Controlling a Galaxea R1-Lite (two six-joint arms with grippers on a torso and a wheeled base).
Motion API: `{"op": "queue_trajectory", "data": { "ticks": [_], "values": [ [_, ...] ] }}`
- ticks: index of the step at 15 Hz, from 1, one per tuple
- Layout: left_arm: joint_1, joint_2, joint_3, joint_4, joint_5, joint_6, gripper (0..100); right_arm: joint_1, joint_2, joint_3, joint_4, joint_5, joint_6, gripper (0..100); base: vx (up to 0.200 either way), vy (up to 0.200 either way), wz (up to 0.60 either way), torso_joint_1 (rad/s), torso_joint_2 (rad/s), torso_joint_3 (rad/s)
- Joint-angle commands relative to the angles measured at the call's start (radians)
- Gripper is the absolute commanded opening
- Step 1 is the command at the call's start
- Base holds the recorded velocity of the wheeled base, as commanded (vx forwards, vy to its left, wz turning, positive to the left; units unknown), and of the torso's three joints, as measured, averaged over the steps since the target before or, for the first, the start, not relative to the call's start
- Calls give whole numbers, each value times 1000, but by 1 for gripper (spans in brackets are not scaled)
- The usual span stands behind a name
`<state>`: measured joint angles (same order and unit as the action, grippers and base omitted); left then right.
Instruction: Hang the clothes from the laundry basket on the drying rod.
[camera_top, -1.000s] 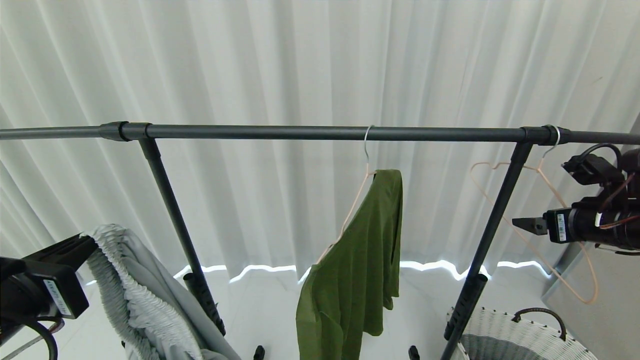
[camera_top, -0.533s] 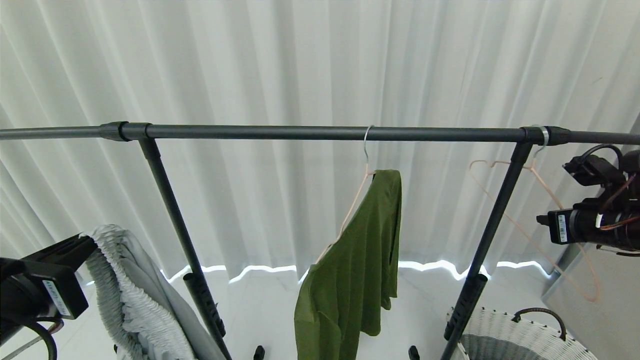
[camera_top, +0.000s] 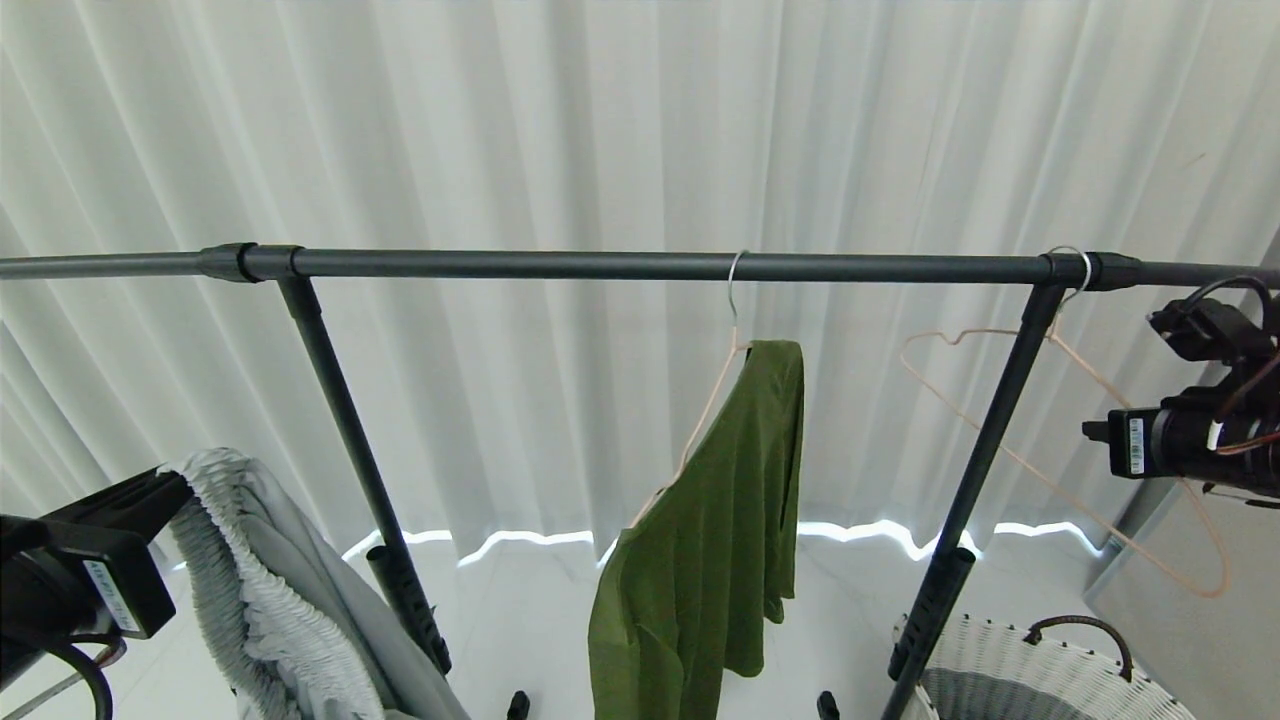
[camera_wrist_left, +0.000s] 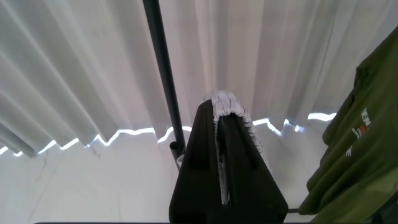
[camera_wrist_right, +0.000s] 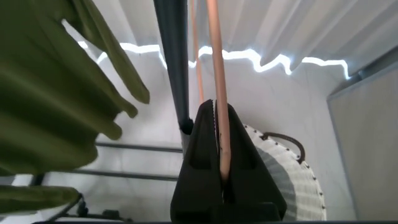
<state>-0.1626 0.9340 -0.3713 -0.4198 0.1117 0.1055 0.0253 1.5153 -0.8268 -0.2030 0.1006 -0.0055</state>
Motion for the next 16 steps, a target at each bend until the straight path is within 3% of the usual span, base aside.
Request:
{"op": "queue_trajectory", "data": {
  "ticks": [1, 8, 13, 16],
  "values": [
    [0, 2, 0, -1, 0, 0, 0, -2, -61, 14, -1, 1, 16, 0, 0, 0, 0, 0, 0, 0],
    [0, 6, 0, -1, 0, 0, 0, -33, -153, 78, -9, -1, 58, 0, 0, 0, 0, 0, 0, 0],
    [6, -6, -5, -1, 0, 0, 0, -33, -279, 261, -121, 5, 75, 0, 0, 0, 0, 0, 0, 0],
    [6, -3, -1, -1, 2, 20, 0, -64, -303, 313, -219, 7, 71, 0, 0, 0, 0, 0, 0, 0]
  ]
}}
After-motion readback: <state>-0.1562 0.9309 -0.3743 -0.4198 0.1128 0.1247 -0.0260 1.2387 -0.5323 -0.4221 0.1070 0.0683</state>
